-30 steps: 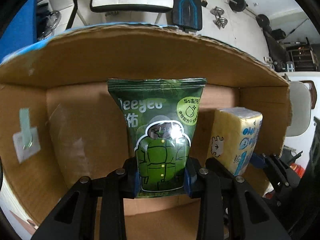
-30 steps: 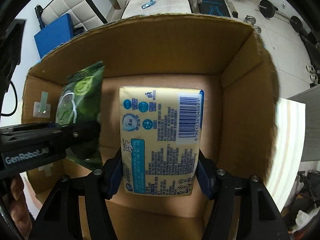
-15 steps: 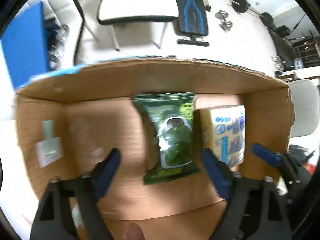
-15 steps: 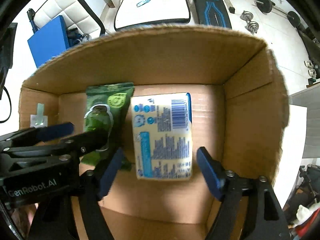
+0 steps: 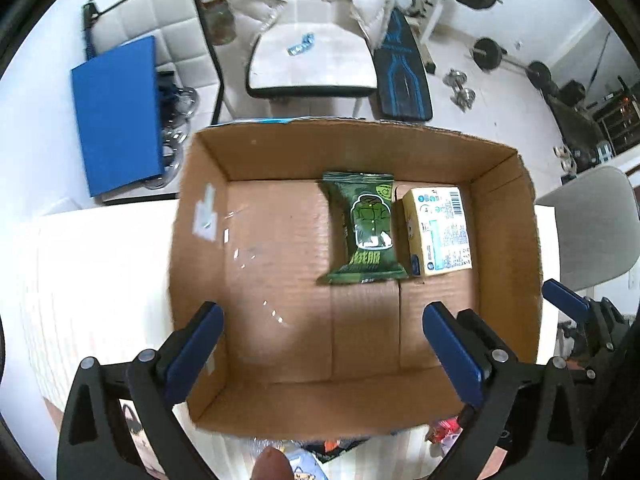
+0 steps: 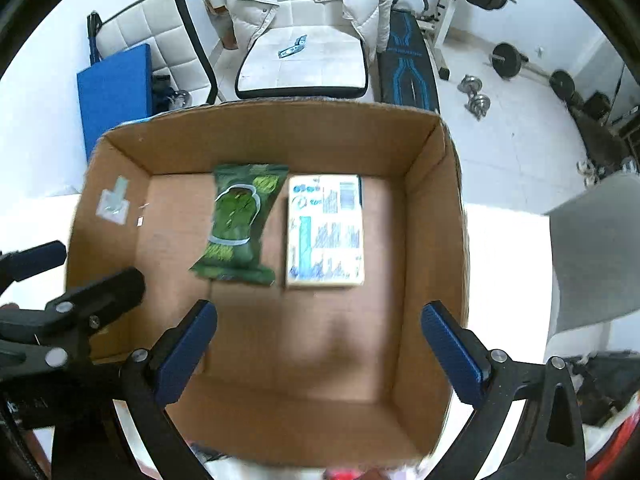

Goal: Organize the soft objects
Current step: 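Lower both held items into the box and open both grippers, then grasp the red snack pack with the right gripper while the left grasps the blue tissue pack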

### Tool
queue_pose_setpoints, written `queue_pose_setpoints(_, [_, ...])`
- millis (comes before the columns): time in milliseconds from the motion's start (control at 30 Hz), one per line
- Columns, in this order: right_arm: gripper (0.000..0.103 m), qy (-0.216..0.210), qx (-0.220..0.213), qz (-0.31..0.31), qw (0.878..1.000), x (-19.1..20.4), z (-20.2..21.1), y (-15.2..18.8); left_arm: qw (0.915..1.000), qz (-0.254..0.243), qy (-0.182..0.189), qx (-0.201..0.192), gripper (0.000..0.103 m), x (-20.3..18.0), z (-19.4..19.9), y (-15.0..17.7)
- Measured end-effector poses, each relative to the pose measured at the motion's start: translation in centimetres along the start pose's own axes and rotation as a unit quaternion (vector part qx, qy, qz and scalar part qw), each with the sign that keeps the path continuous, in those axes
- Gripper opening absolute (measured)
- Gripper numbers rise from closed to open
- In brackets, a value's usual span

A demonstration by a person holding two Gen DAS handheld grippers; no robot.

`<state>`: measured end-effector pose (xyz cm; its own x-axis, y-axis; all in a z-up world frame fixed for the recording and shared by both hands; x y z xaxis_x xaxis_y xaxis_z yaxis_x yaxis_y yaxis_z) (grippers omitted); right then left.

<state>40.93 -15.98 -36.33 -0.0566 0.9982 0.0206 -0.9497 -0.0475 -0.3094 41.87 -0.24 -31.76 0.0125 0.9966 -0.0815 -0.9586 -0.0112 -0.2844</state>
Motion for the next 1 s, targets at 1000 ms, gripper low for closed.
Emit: queue_pose_setpoints(1000, [0.102, -0.016, 0.069, 0.111, 0.991, -2.0, -0.8, 18.0, 0.9763, 0.158, 0.004, 0.147, 0.102, 4.0, -5.0, 26.7])
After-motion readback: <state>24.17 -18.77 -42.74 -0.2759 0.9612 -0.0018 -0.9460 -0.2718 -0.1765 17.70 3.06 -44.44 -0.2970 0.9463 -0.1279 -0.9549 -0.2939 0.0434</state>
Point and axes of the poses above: each gripper's, at about its wrist camera, not at the fingertips, and z roughly against the way its jaws point, x to its left, y to its underside, the point moved 8 cm from there along -z, roughly the way its jaws point, and after that the axes turned 7 degrees about -x, right-handed, at the moved point
